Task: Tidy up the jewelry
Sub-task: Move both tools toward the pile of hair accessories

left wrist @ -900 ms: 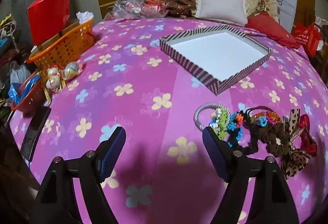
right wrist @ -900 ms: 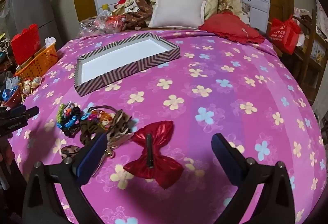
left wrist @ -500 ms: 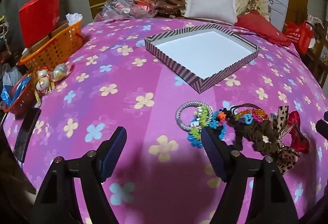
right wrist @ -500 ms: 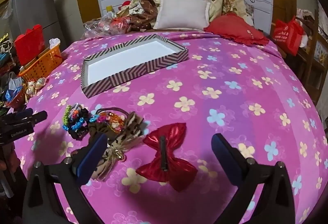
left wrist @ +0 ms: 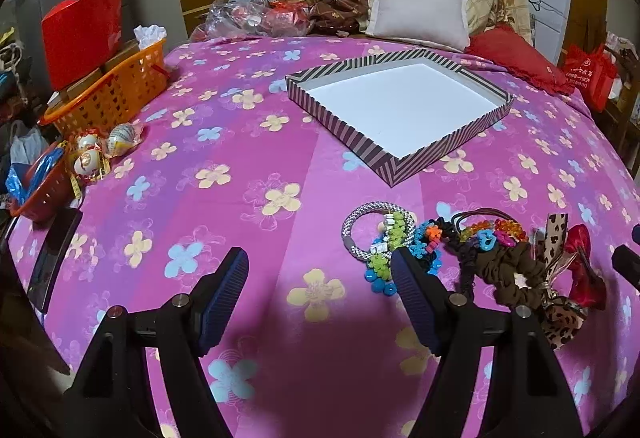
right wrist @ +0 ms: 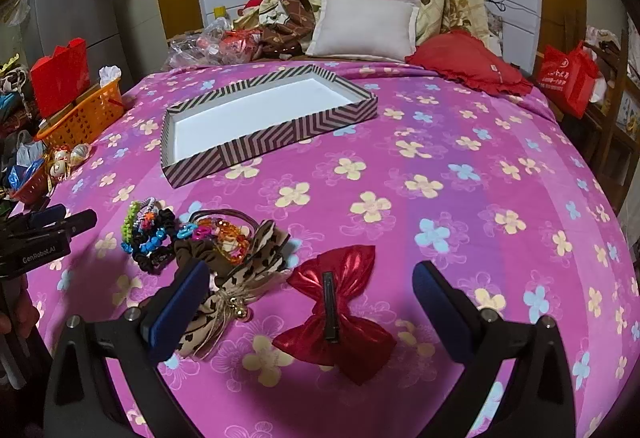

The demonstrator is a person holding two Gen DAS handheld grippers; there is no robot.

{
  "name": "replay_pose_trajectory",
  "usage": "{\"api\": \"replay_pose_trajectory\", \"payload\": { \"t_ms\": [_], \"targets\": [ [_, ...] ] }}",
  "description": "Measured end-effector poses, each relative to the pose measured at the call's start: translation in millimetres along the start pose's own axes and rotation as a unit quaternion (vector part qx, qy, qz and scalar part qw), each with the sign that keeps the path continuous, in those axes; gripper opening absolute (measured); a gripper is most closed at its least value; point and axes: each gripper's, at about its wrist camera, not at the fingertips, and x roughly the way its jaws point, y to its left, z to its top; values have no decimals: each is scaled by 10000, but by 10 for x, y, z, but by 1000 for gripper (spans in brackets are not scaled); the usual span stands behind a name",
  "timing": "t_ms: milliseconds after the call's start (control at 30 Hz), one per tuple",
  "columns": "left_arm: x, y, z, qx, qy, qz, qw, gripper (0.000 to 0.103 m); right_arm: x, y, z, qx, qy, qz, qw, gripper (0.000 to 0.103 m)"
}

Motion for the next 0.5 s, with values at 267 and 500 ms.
{"api": "replay_pose_trajectory", "payload": {
  "t_ms": [267,500],
  "targets": [
    [-18,-28,-10,23,-23,28,10000,57,12,55,-24,-98,-17,-10,10000,103],
    [5,-50,-26,37,57,-75,9999,57,-18,60,-24,-111,-41,-41,9999,103]
  ]
}}
